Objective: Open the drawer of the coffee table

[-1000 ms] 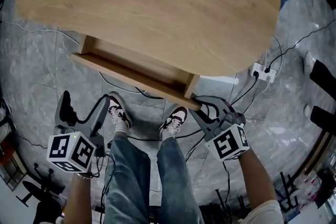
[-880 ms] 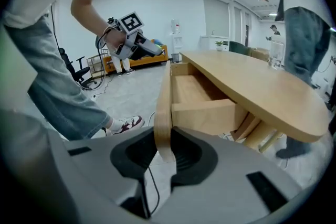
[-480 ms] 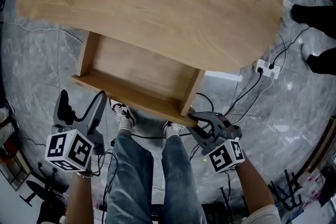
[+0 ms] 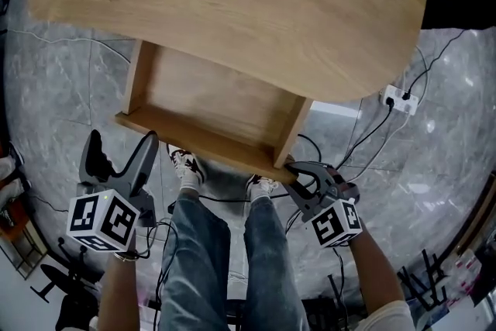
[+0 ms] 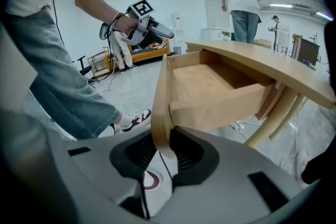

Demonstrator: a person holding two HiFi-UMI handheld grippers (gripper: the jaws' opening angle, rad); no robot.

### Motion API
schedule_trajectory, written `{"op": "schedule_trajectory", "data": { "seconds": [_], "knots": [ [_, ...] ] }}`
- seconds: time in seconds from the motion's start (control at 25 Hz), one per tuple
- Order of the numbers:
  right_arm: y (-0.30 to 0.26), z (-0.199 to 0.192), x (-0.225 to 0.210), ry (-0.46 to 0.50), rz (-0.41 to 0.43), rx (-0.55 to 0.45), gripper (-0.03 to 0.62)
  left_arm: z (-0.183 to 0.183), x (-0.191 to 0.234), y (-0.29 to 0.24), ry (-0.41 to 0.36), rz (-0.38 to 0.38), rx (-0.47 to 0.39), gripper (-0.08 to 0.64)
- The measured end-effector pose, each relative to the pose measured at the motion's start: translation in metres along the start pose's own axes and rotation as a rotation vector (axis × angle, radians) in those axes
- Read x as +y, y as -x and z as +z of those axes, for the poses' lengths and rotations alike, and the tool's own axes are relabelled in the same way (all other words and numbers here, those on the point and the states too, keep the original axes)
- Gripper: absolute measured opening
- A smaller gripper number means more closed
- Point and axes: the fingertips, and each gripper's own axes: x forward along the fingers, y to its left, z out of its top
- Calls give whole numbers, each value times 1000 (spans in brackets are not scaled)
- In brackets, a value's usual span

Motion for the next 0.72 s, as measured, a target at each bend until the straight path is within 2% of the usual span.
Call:
{"op": "schedule_trajectory", "data": {
  "seconds": [0.4,0.72],
  "knots": [
    [-15,-22,2,38,-16,62,97,4,15,6,8,8,-8,577],
    [-20,-23,2,1,3,81,107,2,33,10,35,13,-17,577]
  ]
}}
